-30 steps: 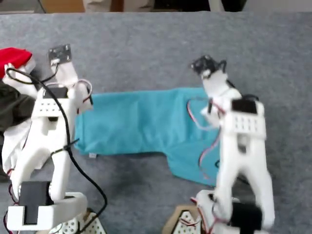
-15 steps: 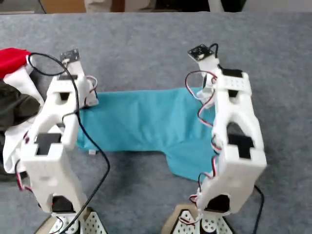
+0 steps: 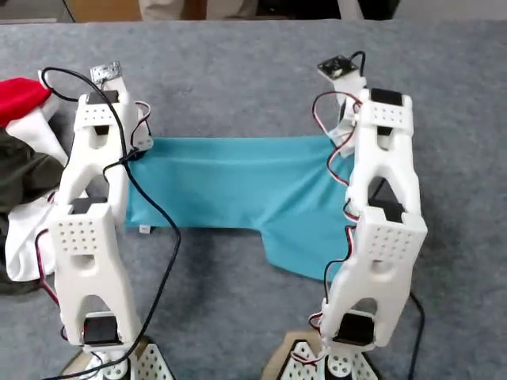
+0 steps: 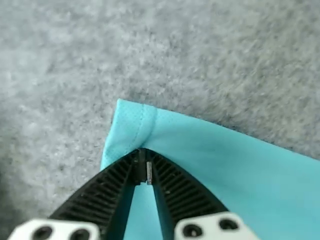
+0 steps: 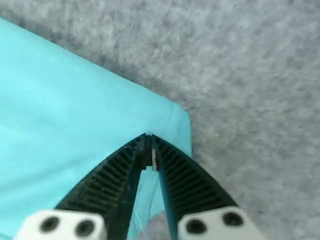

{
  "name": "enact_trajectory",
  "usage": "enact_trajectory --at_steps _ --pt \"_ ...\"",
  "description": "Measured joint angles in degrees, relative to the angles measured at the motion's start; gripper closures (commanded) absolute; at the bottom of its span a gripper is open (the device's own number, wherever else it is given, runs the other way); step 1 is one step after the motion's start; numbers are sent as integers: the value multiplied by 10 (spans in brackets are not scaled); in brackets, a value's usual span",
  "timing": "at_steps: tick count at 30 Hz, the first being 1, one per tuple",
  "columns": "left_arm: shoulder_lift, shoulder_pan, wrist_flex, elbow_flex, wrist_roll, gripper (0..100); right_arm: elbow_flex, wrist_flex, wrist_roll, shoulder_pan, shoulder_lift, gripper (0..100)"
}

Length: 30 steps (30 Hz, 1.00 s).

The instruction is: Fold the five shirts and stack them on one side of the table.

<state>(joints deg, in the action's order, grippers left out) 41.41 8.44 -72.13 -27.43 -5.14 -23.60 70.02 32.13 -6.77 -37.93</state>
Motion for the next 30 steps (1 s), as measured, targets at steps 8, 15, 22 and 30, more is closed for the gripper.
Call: enact_trajectory --at_steps 8,15,22,30 --pt "1 -11 -123 -110 26 981 -114 117 0 0 0 993" --pt "-33 -28 -216 -185 39 981 -211 244 0 3 13 993" --pt "-94 -30 -275 -177 67 981 -216 305 0 18 83 993" --pt "-276 -28 -214 84 91 981 -105 299 0 18 149 993"
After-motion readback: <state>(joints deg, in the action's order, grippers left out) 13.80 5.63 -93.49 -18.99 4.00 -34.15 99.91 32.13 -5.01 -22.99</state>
